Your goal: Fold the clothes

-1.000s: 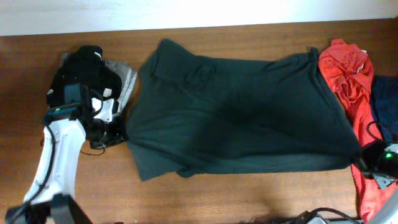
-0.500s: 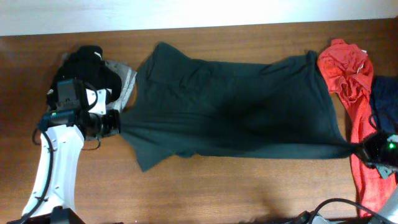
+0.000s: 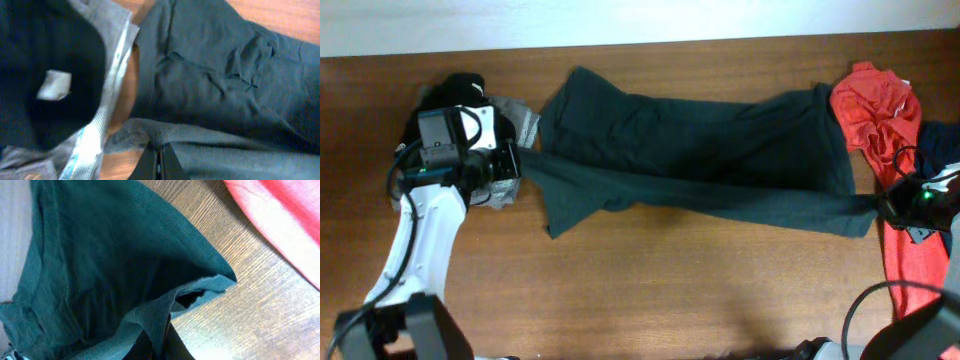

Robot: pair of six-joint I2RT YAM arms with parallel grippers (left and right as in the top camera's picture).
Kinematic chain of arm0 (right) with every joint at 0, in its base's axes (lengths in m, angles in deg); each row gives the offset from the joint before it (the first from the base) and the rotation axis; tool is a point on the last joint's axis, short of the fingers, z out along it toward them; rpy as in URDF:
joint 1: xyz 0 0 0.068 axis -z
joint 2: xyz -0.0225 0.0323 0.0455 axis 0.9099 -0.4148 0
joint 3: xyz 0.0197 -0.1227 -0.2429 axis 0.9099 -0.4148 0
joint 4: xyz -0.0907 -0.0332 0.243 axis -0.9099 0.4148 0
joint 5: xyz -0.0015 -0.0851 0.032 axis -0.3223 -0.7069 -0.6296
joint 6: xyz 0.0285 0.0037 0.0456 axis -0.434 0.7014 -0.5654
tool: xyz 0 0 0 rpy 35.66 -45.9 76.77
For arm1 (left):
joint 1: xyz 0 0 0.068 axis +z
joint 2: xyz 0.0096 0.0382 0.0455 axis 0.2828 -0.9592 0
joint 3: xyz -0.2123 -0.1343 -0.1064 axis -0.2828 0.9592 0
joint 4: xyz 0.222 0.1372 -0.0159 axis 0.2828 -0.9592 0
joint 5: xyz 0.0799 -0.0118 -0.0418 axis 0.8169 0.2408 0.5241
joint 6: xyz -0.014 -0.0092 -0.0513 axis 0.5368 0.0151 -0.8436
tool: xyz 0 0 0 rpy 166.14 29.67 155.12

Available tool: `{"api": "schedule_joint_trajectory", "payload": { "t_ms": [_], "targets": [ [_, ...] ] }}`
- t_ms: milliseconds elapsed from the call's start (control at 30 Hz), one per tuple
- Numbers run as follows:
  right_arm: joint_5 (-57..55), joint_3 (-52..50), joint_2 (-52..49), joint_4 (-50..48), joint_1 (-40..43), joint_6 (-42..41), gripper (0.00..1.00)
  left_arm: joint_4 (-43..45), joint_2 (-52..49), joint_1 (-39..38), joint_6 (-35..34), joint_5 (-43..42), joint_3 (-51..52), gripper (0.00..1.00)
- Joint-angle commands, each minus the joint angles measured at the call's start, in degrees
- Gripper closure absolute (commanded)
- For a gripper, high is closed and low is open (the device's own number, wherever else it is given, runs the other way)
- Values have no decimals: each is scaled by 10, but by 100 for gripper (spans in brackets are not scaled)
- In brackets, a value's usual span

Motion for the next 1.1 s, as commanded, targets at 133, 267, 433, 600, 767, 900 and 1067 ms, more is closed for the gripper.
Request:
{"api": "schedule_joint_trajectory", "payload": {
  "t_ms": [133,267,433,600,767,900,1067],
  "targets": [
    [-3,11,-48,-6,-3,5,95,-18,-29,-16,-29,-15,-8,100],
    [-3,11,-29,20,-3,30,95,-80,-28,-12,-27,-15,-8,100],
    [-30,13,34,89,-2,56,95,-177,-9,-10,6,-14,-8,100],
    [-118,14,113,153,-2,56,95,-273,43,12,46,39,-8,100],
    [-132,14,148,187,-2,56,95,-302,50,23,54,71,-8,100],
    [-132,13,136,179,-3,56,95,-276,50,23,53,71,-8,100],
    [-118,7,92,146,-3,54,95,-229,43,22,53,70,-8,99]
  ]
}}
